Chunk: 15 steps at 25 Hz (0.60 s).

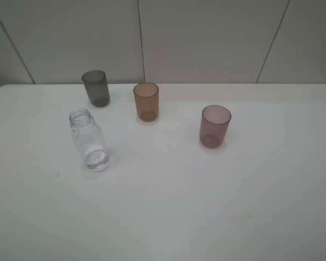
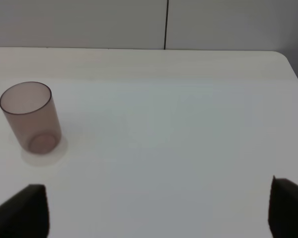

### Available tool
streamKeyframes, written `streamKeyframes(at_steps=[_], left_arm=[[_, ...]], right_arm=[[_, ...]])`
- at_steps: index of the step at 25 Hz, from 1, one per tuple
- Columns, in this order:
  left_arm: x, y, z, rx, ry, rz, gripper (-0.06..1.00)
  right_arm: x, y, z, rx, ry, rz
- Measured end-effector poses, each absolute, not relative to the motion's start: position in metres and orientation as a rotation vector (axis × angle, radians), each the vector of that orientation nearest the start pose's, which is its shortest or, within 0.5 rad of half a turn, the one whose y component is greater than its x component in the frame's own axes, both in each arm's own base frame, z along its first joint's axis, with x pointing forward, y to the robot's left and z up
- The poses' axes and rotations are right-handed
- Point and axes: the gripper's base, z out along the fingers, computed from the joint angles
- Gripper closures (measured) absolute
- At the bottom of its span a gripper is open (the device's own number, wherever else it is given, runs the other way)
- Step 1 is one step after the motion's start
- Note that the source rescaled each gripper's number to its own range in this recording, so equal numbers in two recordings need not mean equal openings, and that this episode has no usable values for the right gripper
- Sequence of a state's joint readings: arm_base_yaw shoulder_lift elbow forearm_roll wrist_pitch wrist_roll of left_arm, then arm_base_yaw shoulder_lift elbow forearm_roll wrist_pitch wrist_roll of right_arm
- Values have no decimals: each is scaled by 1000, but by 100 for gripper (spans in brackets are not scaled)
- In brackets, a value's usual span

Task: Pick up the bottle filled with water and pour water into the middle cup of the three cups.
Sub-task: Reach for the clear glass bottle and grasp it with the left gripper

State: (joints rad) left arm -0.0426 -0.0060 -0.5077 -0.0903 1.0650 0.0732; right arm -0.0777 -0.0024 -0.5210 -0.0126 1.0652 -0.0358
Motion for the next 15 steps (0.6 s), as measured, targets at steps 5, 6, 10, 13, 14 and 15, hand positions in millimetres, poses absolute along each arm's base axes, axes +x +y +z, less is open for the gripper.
streamKeyframes(at_steps=[5, 6, 10, 13, 14, 15], left_arm=[[-7, -7, 279, 123, 2029, -89, -6], [-7, -7, 279, 123, 2029, -89, -6], [-7, -7, 279, 123, 2029, -89, -6], [-7, -7, 279, 123, 2029, -89, -6], [-7, -7, 279, 123, 2029, -89, -6], [-7, -7, 279, 123, 2029, -89, -6]], right_arm=[[-8, 0, 283, 43, 2026, -87], [-8, 0, 283, 43, 2026, -87], [-8, 0, 283, 43, 2026, -87], [-8, 0, 283, 43, 2026, -87], [-8, 0, 283, 43, 2026, -87], [-8, 0, 283, 43, 2026, -87]])
